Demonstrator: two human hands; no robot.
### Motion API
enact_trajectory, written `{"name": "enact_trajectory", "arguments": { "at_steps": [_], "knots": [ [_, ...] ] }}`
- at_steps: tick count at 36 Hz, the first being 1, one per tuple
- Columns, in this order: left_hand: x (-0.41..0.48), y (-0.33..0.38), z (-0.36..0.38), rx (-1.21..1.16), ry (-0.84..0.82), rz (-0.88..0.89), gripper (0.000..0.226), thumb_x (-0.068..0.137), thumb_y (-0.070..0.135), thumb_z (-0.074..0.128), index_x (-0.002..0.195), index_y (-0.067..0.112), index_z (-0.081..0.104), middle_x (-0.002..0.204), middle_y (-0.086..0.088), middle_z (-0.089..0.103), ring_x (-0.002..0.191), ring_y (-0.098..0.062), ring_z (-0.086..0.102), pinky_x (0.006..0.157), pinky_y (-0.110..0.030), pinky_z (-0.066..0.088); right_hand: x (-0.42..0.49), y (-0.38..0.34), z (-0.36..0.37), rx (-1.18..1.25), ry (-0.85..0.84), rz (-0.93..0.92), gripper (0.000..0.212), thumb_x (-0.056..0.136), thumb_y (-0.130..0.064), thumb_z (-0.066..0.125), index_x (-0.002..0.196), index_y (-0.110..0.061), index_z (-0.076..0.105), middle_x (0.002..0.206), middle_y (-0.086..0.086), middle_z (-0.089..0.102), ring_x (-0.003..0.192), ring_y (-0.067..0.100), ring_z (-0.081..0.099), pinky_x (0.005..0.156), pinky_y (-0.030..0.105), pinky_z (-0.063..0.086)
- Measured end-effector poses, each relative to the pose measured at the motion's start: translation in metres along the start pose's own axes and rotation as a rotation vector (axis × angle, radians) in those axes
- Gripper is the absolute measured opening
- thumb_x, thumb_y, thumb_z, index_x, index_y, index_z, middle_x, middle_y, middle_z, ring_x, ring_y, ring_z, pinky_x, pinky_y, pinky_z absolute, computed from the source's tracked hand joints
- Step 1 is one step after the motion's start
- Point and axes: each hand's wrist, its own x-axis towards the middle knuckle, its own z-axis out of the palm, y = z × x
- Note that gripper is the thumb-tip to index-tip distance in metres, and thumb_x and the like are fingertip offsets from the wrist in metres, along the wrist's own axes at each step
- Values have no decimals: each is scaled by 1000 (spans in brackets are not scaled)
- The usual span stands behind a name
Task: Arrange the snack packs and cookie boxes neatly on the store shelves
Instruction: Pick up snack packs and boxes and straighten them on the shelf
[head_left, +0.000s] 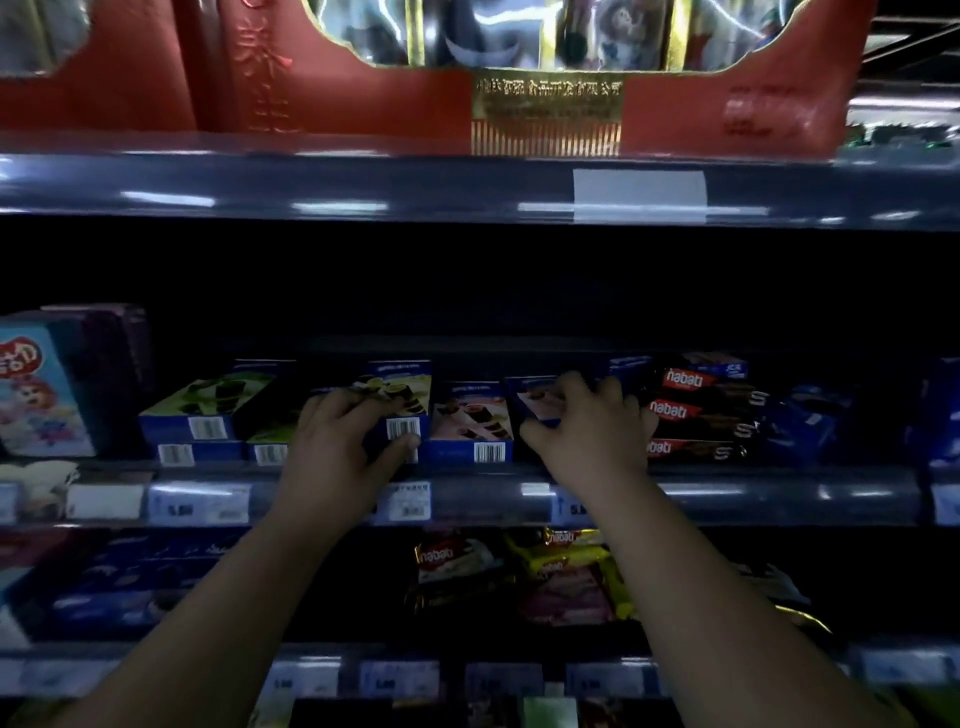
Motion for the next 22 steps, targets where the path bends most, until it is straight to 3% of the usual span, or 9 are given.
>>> {"name": "enact_trajectory", "arguments": {
  "at_steps": [6,11,19,22],
  "knots": [
    [3,-1,-3,10,-1,20,41,82,38,77,115,15,69,104,-7,59,102,-30,50,81,-36,42,-11,-23,0,121,288,-87,59,81,-65,56,124,-25,59,124,15,50,109,36,45,87,43,32],
    [5,-3,-4,-5,-13,43,41,82,38,76,116,16,70,100,-6,58,98,-29,50,77,-32,40,-28,-53,15,39,42,-308,72,80,-77,49,138,-35,48,133,8,45,113,33,42,90,43,40],
    [6,-5,-6,-34,-38,78,41,88,38,69,122,16,67,103,-7,60,99,-29,50,80,-30,36,-40,-61,25,125,126,-315,47,94,-44,57,135,-22,54,135,9,50,104,36,49,90,44,44],
    [7,-6,-8,-44,-51,90,40,87,33,70,123,14,66,106,-8,61,100,-31,52,82,-31,36,-42,-61,28,160,104,-312,46,96,-37,55,139,-22,50,141,8,45,110,37,49,95,45,43]
  ]
}}
